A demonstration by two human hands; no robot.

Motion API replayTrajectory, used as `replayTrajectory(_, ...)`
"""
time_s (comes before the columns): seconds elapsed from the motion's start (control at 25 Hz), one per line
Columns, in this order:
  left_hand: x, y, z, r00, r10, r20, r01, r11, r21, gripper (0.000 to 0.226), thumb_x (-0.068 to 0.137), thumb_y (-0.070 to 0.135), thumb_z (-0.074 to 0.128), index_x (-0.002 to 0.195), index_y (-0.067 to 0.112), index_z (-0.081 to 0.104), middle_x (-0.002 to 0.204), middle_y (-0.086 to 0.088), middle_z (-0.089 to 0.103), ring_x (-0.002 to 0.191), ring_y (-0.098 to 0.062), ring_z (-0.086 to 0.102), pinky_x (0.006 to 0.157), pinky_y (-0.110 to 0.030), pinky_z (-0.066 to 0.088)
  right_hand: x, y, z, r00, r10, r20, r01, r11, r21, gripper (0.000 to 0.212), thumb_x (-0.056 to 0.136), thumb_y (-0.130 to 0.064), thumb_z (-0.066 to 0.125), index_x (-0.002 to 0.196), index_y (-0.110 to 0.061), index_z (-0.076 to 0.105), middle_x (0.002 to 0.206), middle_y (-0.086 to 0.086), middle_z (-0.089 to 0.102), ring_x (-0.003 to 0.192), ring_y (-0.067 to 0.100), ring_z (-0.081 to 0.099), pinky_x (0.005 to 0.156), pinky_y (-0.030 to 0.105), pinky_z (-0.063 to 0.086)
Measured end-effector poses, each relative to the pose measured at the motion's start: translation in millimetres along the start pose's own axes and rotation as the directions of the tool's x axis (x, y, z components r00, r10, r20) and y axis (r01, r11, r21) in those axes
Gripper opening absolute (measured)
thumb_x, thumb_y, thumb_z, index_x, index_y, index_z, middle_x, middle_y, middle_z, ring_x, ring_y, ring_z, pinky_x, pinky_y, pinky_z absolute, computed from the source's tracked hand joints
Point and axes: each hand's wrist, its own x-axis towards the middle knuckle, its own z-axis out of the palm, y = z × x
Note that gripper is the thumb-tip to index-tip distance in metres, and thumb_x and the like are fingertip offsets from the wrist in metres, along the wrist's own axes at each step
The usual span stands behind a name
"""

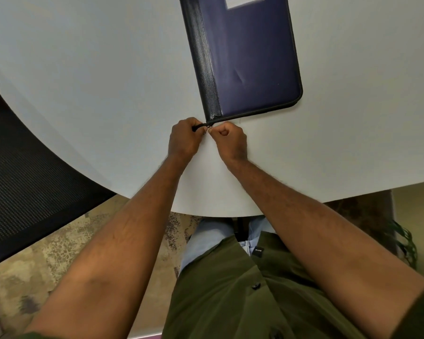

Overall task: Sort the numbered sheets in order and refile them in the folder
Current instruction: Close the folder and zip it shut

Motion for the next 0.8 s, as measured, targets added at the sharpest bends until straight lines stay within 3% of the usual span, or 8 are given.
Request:
replayTrajectory(0.16, 0, -3, 4, 0.993, 0.118, -0.018, -0.115, 0.986, 0.122, 0.007, 0.093, 0.018, 0.069, 0.089, 0.017, 0.074, 0.092, 0.001, 0.068, 0.084, -0.017, 0.060, 0.077, -0.031, 0.049, -1, 1, -7, 0.997, -0.047, -0.058, 0.035, 0.982, -0.187, 0.020, 0.092, -0.037, 0.073, 0.088, -0.018, 0.075, 0.087, -0.006, 0.076, 0.074, 0.012, 0.065, 0.059, 0.020, 0.044)
replayTrajectory(0.32, -1, 0, 4, 0.980, 0.196, -0.042, -0.188, 0.971, 0.149, 0.007, 0.091, 0.011, 0.068, 0.088, 0.010, 0.074, 0.088, 0.004, 0.060, 0.084, -0.014, 0.054, 0.074, -0.024, 0.038, 4, 4, -18, 0.987, -0.030, -0.157, -0.012, 0.966, -0.260, 0.024, 0.091, -0.044, 0.072, 0.082, -0.022, 0.071, 0.085, -0.007, 0.075, 0.074, 0.015, 0.065, 0.064, 0.027, 0.049)
replayTrajectory(0.48, -1, 1, 4, 0.980, 0.198, -0.025, -0.193, 0.973, 0.128, 0.008, 0.089, 0.009, 0.066, 0.082, 0.010, 0.071, 0.087, -0.001, 0.060, 0.083, -0.014, 0.052, 0.072, -0.023, 0.036, 12, 6, -44, 0.970, 0.006, -0.242, -0.070, 0.964, -0.257, 0.024, 0.091, -0.042, 0.069, 0.083, -0.019, 0.072, 0.084, -0.007, 0.073, 0.073, 0.017, 0.060, 0.067, 0.026, 0.040)
replayTrajectory(0.8, -4, 0, 5, 0.984, 0.179, -0.016, -0.176, 0.979, 0.107, 0.007, 0.087, 0.008, 0.063, 0.081, 0.010, 0.064, 0.085, -0.003, 0.056, 0.082, -0.015, 0.050, 0.069, -0.022, 0.033, 47, 21, -120, 0.926, 0.097, -0.364, -0.175, 0.967, -0.186, 0.020, 0.084, -0.038, 0.066, 0.077, -0.019, 0.068, 0.080, -0.007, 0.072, 0.076, 0.019, 0.067, 0.070, 0.029, 0.051)
